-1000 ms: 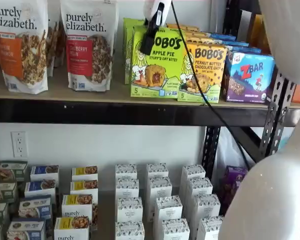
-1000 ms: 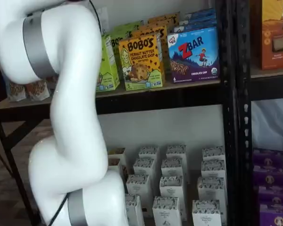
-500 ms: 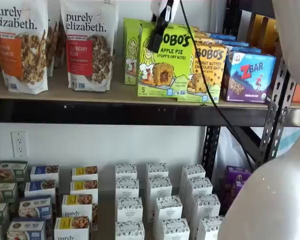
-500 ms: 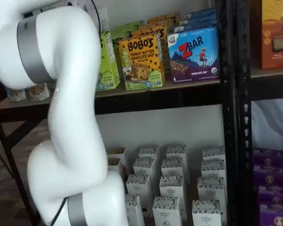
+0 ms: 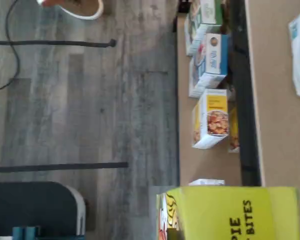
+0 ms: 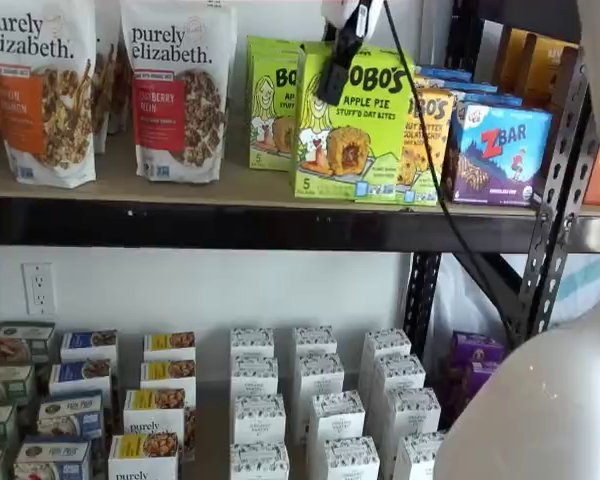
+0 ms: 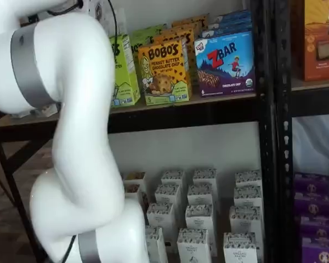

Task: Pick the green box on the top shelf, the fourth from the left

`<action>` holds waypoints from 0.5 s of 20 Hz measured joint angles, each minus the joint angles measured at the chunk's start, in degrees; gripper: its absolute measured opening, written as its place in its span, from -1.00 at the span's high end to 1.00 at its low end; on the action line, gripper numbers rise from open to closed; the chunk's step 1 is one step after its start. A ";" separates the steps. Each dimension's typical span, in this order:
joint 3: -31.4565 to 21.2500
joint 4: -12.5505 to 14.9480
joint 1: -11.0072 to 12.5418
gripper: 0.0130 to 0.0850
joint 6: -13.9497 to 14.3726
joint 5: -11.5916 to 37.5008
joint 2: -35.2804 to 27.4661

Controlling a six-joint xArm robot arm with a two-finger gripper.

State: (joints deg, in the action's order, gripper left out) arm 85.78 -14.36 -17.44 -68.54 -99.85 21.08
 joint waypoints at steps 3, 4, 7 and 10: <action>-0.83 -0.59 0.83 0.67 -0.55 -1.31 1.38; -1.55 -0.50 1.00 0.67 -0.71 -1.27 2.22; -3.57 -0.06 1.42 0.67 -1.18 -1.28 4.38; -5.55 0.44 1.60 0.67 -1.52 -0.85 6.22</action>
State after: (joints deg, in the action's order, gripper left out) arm 80.24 -13.92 -15.84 -70.06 -100.69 27.29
